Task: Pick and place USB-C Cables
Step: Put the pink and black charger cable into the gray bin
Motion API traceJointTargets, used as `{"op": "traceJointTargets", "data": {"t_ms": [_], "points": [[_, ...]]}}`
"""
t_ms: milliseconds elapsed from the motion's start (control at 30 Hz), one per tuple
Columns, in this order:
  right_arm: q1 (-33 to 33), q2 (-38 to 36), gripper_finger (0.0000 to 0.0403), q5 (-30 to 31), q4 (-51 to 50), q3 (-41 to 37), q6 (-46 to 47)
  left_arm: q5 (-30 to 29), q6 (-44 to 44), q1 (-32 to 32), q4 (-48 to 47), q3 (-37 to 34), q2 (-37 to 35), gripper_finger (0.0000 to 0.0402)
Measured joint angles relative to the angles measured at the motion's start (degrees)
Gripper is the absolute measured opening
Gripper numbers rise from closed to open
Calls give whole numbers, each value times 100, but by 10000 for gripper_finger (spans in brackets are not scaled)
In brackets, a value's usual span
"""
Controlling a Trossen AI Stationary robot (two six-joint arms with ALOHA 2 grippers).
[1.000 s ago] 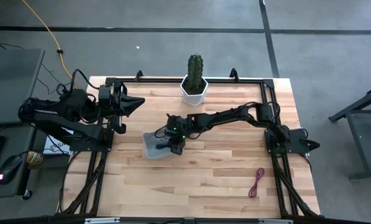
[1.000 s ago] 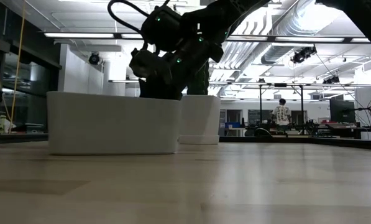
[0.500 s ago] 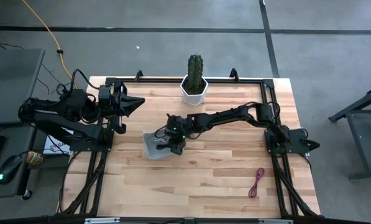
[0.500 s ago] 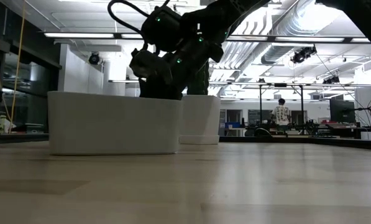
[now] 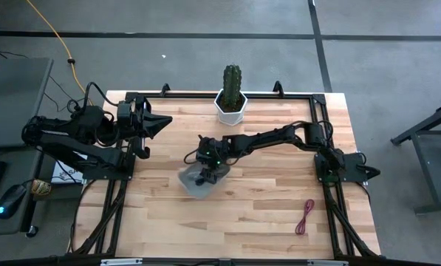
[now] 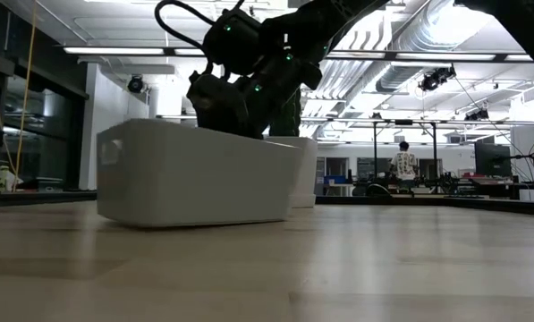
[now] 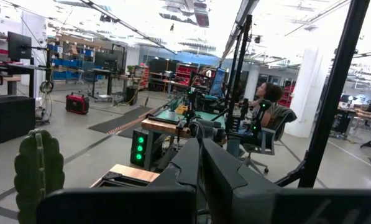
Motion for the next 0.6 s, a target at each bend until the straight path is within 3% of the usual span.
{"op": "traceJointTargets", "data": {"t_ms": [167, 600], "points": [[0, 0, 286, 17, -9, 0, -31, 0, 0, 0, 0, 0, 0, 0], [0, -23, 288, -20, -56, -2, -5, 0, 2, 2, -2, 0, -2, 0]]}}
